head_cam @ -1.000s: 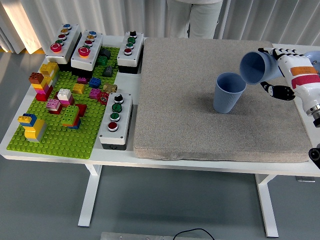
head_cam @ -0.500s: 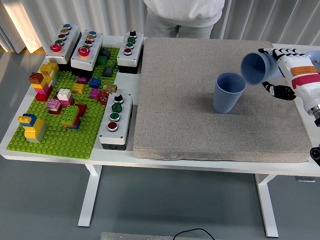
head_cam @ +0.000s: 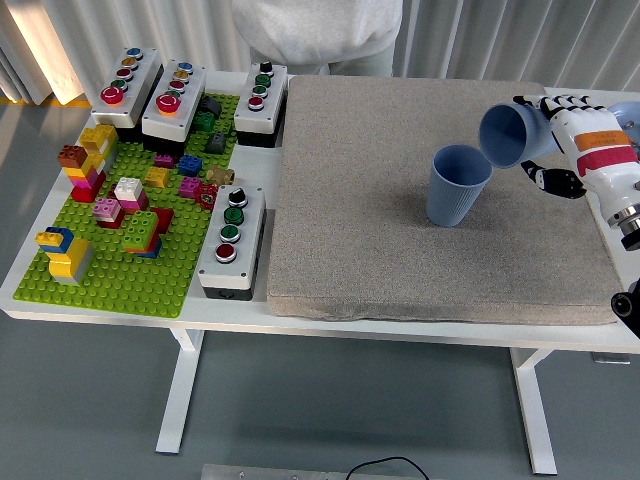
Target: Pick cup pour cup place
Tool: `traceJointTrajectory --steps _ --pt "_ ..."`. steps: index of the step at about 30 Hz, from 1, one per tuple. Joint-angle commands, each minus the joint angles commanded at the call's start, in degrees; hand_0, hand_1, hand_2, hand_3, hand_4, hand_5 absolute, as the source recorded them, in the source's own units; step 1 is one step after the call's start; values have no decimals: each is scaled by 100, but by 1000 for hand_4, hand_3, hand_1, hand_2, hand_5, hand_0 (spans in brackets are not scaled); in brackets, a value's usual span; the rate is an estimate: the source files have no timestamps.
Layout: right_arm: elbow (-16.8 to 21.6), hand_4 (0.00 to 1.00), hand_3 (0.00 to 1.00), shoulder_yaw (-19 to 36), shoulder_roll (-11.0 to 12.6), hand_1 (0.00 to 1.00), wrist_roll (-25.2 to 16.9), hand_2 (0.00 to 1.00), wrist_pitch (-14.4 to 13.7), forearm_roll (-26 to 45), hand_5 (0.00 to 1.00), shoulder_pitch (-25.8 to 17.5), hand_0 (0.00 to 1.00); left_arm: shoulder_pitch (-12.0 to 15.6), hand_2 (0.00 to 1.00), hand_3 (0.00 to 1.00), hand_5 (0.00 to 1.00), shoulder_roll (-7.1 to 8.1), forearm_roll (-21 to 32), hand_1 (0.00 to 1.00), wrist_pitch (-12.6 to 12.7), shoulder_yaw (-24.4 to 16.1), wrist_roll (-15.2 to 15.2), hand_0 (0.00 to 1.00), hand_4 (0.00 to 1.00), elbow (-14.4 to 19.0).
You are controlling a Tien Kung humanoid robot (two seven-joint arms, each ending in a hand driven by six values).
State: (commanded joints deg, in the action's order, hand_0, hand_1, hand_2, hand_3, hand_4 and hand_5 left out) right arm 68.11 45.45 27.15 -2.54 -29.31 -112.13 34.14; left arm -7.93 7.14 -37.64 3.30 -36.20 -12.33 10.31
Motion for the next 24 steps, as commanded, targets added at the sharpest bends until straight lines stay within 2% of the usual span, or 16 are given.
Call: traceJointTrajectory --steps 6,11,15,24 --pt "-23 748 669 -126 -22 714 69 605 -133 -46 130 121 857 -37 828 655 937 -6 23 770 6 3 4 739 524 0" --pt "4 748 669 -240 -35 714 310 605 -457 -162 130 150 857 -14 828 655 937 4 118 770 7 85 19 739 524 0" --pt "31 749 666 -296 -64 713 451 605 -616 -210 136 133 860 14 828 655 937 12 94 770 3 79 12 739 525 0" --pt "-9 745 666 -333 -105 713 465 604 -631 -157 137 82 859 23 828 654 937 12 81 770 -3 98 7 740 524 0"
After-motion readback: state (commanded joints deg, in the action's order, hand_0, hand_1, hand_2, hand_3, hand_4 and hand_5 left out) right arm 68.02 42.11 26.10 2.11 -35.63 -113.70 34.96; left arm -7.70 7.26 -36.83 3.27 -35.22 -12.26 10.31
